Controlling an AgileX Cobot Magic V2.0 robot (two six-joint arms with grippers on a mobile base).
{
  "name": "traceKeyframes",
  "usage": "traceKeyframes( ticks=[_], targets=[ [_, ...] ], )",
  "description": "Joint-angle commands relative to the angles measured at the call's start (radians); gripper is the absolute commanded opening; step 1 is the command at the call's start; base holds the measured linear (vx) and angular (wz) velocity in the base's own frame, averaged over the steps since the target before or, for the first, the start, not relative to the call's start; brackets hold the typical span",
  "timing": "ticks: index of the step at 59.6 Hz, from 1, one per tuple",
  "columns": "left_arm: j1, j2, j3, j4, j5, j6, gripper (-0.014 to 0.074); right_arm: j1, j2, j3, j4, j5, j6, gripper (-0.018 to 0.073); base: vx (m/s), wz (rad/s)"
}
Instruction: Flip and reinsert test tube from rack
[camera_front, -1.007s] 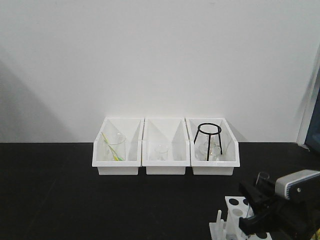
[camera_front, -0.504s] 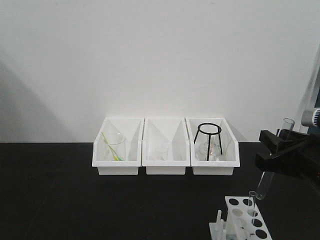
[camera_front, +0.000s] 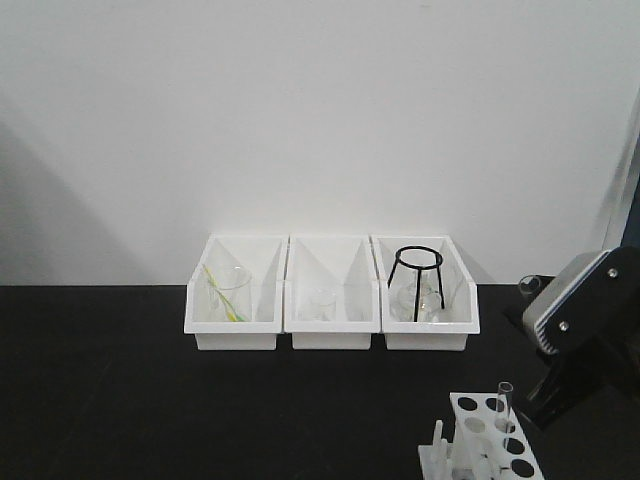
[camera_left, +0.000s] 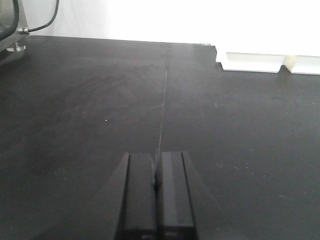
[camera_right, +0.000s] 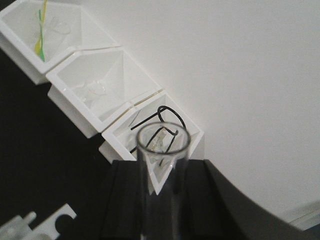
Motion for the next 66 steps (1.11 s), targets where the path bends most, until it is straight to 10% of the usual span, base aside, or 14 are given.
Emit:
traceKeyframes(
  ticks=[1,20,35,66],
  targets=[
    [-0.007,-0.011,0.000,-0.004,-0.087,0.000,-0.0006,0.001,-0.024,-0.038,-0.148,-0.007,-0.009,0.0123,0.00,0.00],
    [-0.007,-0.011,0.000,-0.004,-0.087,0.000,-0.0006,0.001,-0.024,-0.038,-0.754,0.066,-0.009,0.0123,0.00,0.00],
    [-0.007,-0.011,0.000,-0.004,-0.087,0.000,-0.0006,0.001,-0.024,-0.038,-0.725,0.095,-0.018,0.0124,0.00,0.00],
    [-0.007,-0.011,0.000,-0.004,-0.087,0.000,-0.0006,0.001,-0.024,-0.038,-0.424,0.089,0.727,0.0124,0.00,0.00]
  ],
)
